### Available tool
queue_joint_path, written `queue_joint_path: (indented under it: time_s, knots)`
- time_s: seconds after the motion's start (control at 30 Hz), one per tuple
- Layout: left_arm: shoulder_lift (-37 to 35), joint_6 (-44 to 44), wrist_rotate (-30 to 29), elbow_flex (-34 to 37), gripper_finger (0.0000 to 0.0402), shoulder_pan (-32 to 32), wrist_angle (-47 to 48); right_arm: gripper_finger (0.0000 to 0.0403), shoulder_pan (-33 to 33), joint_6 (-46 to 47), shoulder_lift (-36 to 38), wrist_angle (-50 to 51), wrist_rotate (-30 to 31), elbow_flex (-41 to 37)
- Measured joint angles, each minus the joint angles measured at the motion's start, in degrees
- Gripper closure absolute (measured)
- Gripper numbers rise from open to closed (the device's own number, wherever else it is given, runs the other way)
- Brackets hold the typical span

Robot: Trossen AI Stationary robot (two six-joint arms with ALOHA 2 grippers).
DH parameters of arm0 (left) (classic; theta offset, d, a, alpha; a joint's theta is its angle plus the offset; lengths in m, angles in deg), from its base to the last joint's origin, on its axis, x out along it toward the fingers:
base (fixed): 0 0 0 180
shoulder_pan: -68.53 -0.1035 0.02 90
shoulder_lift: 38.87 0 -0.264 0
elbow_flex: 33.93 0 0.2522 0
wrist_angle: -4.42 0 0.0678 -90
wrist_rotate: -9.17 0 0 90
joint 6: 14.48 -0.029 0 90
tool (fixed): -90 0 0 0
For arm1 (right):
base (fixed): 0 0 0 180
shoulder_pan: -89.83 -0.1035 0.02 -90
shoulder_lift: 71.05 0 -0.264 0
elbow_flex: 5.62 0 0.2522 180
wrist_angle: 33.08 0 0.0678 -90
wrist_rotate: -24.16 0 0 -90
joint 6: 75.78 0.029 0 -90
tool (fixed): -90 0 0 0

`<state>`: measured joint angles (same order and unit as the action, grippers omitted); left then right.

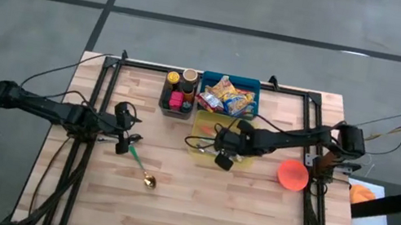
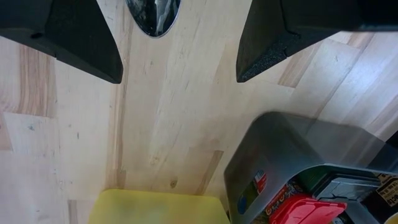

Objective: Pick & Place Food Item
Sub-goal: Put the orange spoon into the yellow bin, then put the green spoon into the yellow bin

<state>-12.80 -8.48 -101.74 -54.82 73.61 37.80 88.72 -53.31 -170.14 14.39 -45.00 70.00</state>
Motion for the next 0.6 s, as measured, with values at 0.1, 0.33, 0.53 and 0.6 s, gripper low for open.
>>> queue_joint_path:
  time_s: [0.1,0.33,0.53,0.6]
  knots:
    - [0.00,0.00,-0.02,0.00,0.0085,0.01,0.00,0.0378,0.60,1.52,0.54,-1.44,0.11,-1.41]
    - [0.01,0.00,-0.01,0.00,0.0085,0.01,0.00,0.0335,1.31,4.60,0.60,-3.45,0.11,-3.39]
    - [0.00,0.00,-0.01,0.00,0.0085,0.01,0.00,0.0276,1.38,6.06,0.64,-3.56,0.30,-4.06]
    - [0.01,0.00,-0.01,0.00,0.0085,0.01,0.00,0.0266,1.40,6.09,0.83,-3.58,0.35,-4.08]
